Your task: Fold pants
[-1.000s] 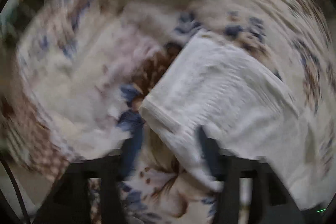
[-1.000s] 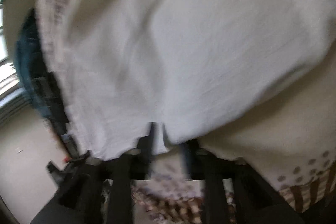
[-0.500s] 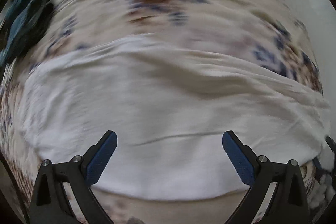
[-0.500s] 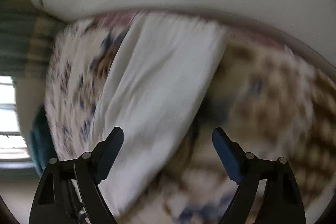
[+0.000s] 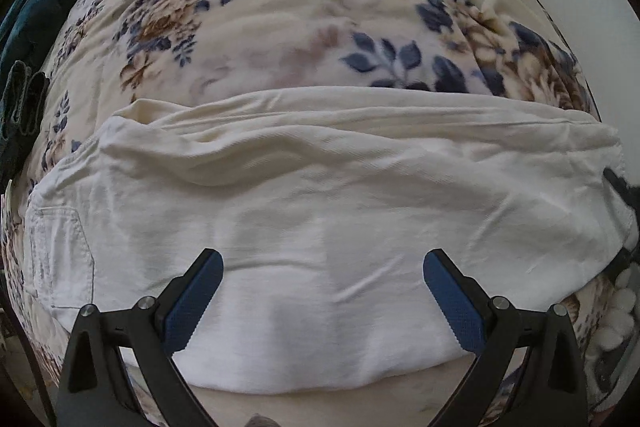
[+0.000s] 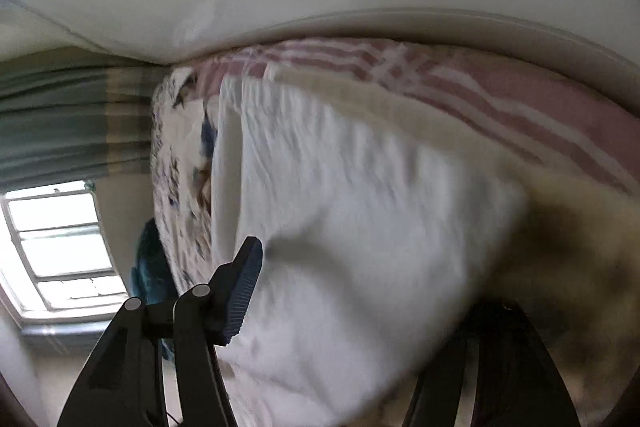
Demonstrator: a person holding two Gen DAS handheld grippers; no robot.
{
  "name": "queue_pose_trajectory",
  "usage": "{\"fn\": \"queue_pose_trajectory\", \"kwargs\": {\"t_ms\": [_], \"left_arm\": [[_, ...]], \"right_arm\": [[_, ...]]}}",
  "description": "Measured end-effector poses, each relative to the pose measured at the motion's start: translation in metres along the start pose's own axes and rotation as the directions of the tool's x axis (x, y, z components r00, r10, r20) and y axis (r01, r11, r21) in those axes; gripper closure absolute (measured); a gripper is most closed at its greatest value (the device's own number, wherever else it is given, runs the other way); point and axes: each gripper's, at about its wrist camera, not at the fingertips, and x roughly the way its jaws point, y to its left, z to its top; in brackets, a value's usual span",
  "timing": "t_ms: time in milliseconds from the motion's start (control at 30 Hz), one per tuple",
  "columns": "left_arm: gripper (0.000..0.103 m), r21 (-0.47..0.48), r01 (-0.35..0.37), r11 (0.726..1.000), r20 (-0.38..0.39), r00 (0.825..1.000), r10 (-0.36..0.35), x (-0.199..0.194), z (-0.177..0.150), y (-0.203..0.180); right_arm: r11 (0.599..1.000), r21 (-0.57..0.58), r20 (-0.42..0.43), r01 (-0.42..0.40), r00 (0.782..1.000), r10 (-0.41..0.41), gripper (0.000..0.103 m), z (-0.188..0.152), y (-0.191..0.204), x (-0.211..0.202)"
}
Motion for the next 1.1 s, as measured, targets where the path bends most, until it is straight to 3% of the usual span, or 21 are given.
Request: {"fn": "queue_pose_trajectory", "kwargs": {"t_ms": [33,67,100,167,233,300,333,367,433,567,767,833,933,1100], "left_arm": [[0.0,-0.001,0.003,1.0,-0.003,1.0,-0.003,0.0,-0.001,-0.001],[0.0,-0.002,0.006,1.0,-0.006,1.0,-0.006,0.0,-0.001,-0.002],[0.0,-0.002,0.005,1.0,-0.008,1.0,-0.005,0.001,0.0,-0.002],[0.0,-0.003,0.007,1.0,-0.01,1.0,-0.007,0.001,-0.001,-0.002],[0.0,-0.004,0.006,1.0,-0.009,1.0,-0.006,-0.001,-0.004,-0.004],[0.0,-0.012,0.008,1.0,-0.01,1.0,-0.008,-0.001,-0.006,0.0],[0.0,-0.021,0.009,1.0,-0.01,1.0,-0.009,-0.001,-0.006,0.005],[0.0,-0.03,0.008,1.0,-0.009,1.0,-0.009,-0.001,-0.007,0.01],[0.0,-0.052,0.001,0.999,-0.001,1.0,-0.001,-0.003,-0.009,0.023],[0.0,-0.117,0.005,0.993,0.002,1.0,-0.004,-0.007,-0.016,0.055],[0.0,-0.217,0.009,0.976,0.033,0.999,-0.001,-0.024,-0.027,0.116],[0.0,-0.263,0.007,0.965,0.046,0.999,0.005,-0.033,-0.033,0.146],[0.0,-0.336,0.003,0.942,0.057,0.998,0.017,-0.045,-0.045,0.194],[0.0,-0.459,-0.003,0.888,0.059,0.998,0.034,-0.06,-0.065,0.273]], "right_arm": [[1.0,-0.011,0.017,-0.013,1.0,0.013,0.046,0.0,0.007,-0.001],[0.999,-0.035,0.032,-0.033,0.999,0.034,0.065,0.0,0.017,-0.004],[0.997,-0.073,0.042,-0.035,0.998,0.038,0.072,0.0,0.028,-0.002],[0.993,-0.115,0.036,0.031,0.999,-0.027,0.074,0.003,0.036,0.007],[0.993,-0.082,-0.016,0.081,0.996,-0.083,0.074,0.012,0.027,0.028],[0.993,-0.073,-0.007,0.091,0.996,-0.092,0.083,0.017,0.027,0.034],[0.99,-0.073,0.013,0.121,0.993,-0.121,0.093,0.018,0.031,0.032],[0.988,-0.065,0.039,0.143,0.989,-0.141,0.095,0.019,0.033,0.027],[0.983,-0.061,0.067,0.175,0.983,-0.171,0.096,0.022,0.037,0.025],[0.984,-0.068,0.075,0.164,0.984,-0.159,0.096,0.018,0.054,0.016],[0.963,-0.215,0.153,0.162,0.98,-0.131,0.096,-0.012,0.125,-0.019],[0.938,-0.294,0.184,0.183,0.974,-0.133,0.096,-0.032,0.161,-0.024],[0.871,-0.433,0.226,0.233,0.963,-0.146,0.096,-0.076,0.217,-0.023],[0.739,-0.618,0.212,0.27,0.962,-0.174,0.096,-0.166,0.293,0.022]]}}
